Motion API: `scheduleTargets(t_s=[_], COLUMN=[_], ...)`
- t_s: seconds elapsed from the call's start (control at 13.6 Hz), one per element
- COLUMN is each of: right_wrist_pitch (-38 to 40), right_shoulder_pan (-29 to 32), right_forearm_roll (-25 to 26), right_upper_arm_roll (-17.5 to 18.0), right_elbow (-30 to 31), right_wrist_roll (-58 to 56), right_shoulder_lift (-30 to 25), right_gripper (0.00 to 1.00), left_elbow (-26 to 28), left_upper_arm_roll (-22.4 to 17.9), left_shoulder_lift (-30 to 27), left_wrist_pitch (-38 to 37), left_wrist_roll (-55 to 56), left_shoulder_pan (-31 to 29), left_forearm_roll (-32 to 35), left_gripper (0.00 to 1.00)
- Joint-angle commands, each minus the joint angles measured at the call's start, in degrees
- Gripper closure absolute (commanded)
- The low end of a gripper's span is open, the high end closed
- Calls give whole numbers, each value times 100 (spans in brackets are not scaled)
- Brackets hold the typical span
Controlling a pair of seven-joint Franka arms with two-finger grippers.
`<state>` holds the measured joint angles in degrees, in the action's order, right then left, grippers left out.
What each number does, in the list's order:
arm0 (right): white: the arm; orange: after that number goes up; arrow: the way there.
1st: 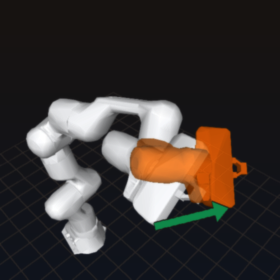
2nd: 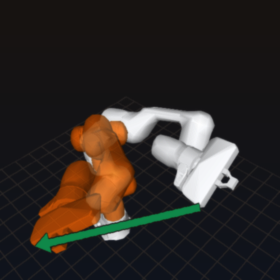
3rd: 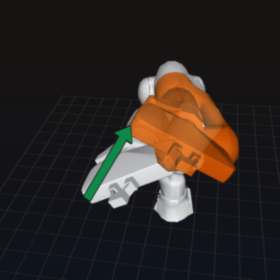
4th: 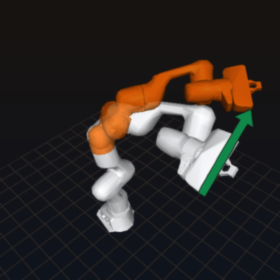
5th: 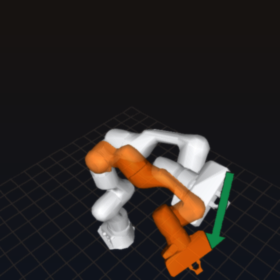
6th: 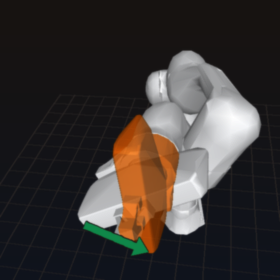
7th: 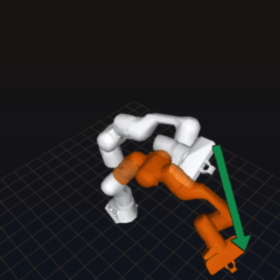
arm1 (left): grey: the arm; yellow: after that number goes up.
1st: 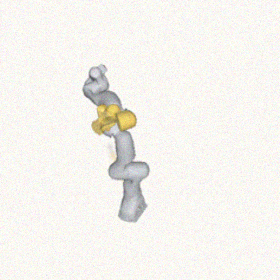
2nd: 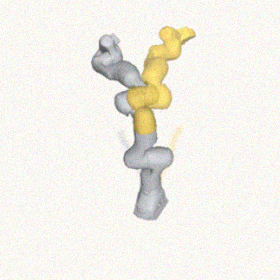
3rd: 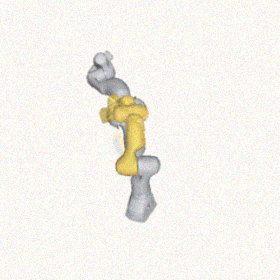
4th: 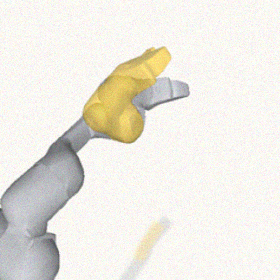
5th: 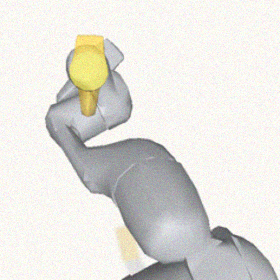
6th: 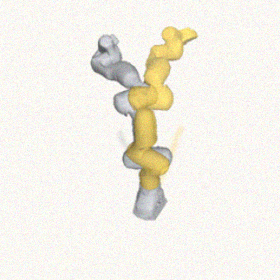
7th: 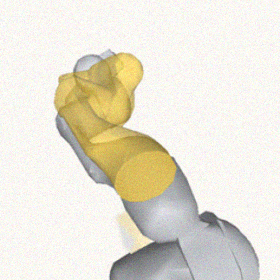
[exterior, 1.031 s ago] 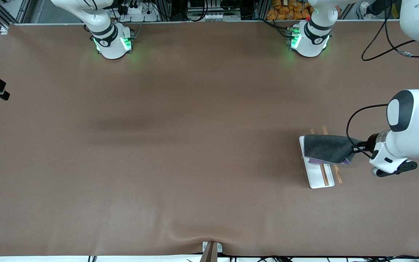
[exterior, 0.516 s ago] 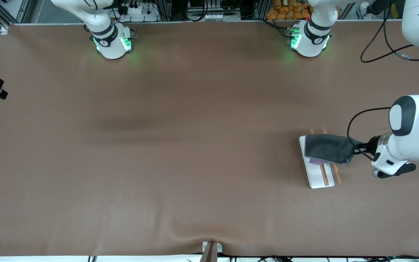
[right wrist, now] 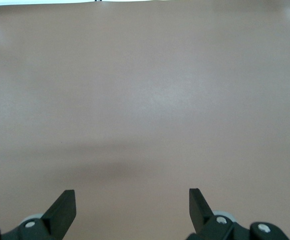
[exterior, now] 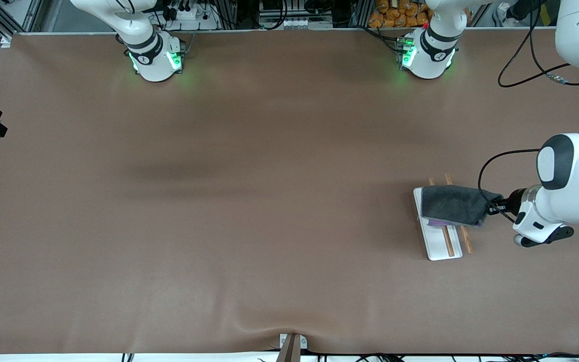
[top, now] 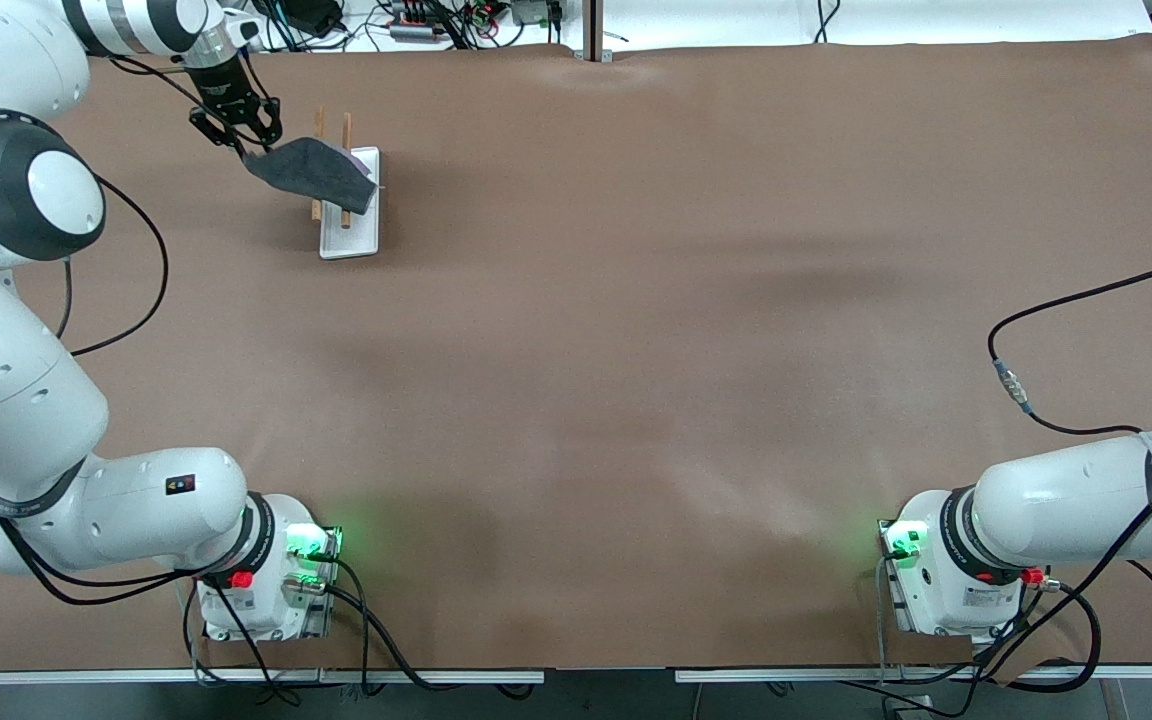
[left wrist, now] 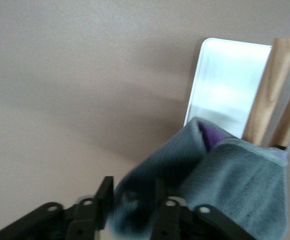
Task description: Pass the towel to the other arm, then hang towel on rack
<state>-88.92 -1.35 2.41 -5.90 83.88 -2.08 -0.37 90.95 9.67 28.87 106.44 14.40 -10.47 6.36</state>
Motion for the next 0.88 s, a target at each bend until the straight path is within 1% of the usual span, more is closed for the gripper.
scheduleTargets(t_s=[0.0, 0.07, 0.59, 0.74, 0.81], right_wrist_pitch=[95, 95, 103, 112, 147], right_shoulder_pan=[-14, -32, -32, -41, -41], right_forearm_roll=[102, 102, 5, 5, -4], right_upper_arm_roll=[1, 9, 18, 18, 18], right_elbow=[-170, -161, -170, -161, -161], right_wrist_roll=[-11, -3, -3, 93, 181], right_shoulder_lift=[81, 81, 55, 55, 55], right_gripper=[0, 0, 0, 0, 0], left_elbow=[10, -7, -33, -252, -480], left_upper_arm_roll=[148, 254, 492, 571, 632], left_shoulder_lift=[-276, -320, -1014, -1207, -1260], left_wrist_pitch=[-79, -88, -431, -754, -991], left_wrist_roll=[-34, -25, 2, 1, 19], left_shoulder_pan=[10, -7, 10, 10, 10], left_forearm_roll=[-179, -179, -153, -109, -83], left_gripper=[0, 0, 0, 0, 0])
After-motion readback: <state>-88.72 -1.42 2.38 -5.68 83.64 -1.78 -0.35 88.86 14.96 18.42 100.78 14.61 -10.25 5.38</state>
